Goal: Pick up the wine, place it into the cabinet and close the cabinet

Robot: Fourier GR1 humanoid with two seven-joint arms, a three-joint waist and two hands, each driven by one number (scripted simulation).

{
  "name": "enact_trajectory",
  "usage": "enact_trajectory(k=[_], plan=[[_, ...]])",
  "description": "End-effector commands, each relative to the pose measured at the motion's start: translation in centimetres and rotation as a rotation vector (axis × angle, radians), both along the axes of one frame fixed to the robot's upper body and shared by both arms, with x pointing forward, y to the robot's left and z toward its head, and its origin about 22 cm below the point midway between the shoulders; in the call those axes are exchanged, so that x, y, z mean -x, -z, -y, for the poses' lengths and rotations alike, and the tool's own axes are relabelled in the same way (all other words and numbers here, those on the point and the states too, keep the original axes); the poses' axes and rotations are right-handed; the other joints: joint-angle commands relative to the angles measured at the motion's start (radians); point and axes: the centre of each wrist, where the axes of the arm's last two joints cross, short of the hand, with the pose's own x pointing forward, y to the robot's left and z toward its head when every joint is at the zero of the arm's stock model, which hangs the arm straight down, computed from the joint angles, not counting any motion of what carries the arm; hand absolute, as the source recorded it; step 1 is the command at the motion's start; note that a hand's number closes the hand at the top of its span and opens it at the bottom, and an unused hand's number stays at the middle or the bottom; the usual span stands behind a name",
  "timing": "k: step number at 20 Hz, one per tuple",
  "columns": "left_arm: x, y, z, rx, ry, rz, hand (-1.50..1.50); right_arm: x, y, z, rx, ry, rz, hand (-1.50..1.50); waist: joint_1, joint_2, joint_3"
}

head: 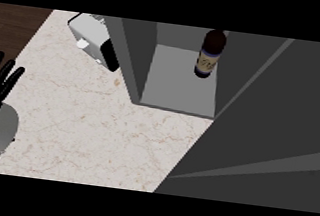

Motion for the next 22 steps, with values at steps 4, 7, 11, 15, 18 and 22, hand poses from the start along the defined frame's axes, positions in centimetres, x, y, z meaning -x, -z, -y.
enact_trajectory(k=[4,7,11,15,18,22], plan=[[-0.4,0.0,-1.5,0.005,-0.032,-0.016,-1.50,-4.6,-4.5,-9.2,-0.038,-0.053,-0.055,1.50,-0.027,-0.002,0.003],[0.2,0.3,-1.2,0.003,-0.032,-0.007,-1.50,-7.6,-5.9,-10.9,-0.029,-0.020,-0.085,1.50,-0.040,-0.005,0.006],[1.3,0.8,-3.6,-0.014,-0.038,-0.015,-1.50,-10.7,-6.8,-12.9,-0.070,0.010,-0.118,1.50,-0.038,-0.003,0.007],[0.2,0.0,-2.0,0.002,-0.057,-0.008,-1.50,-12.8,-6.4,-14.4,-0.105,0.050,-0.157,1.50,-0.041,-0.004,0.007],[1.7,0.4,-4.3,0.002,-0.086,-0.009,-1.50,-14.3,-4.8,-13.0,-0.102,0.058,-0.218,1.50,-0.055,-0.006,0.008],[0.5,-0.1,-3.6,-0.010,-0.063,-0.018,-1.50,-15.6,-3.4,-11.9,-0.115,0.082,-0.250,1.50,-0.067,-0.008,0.008]])
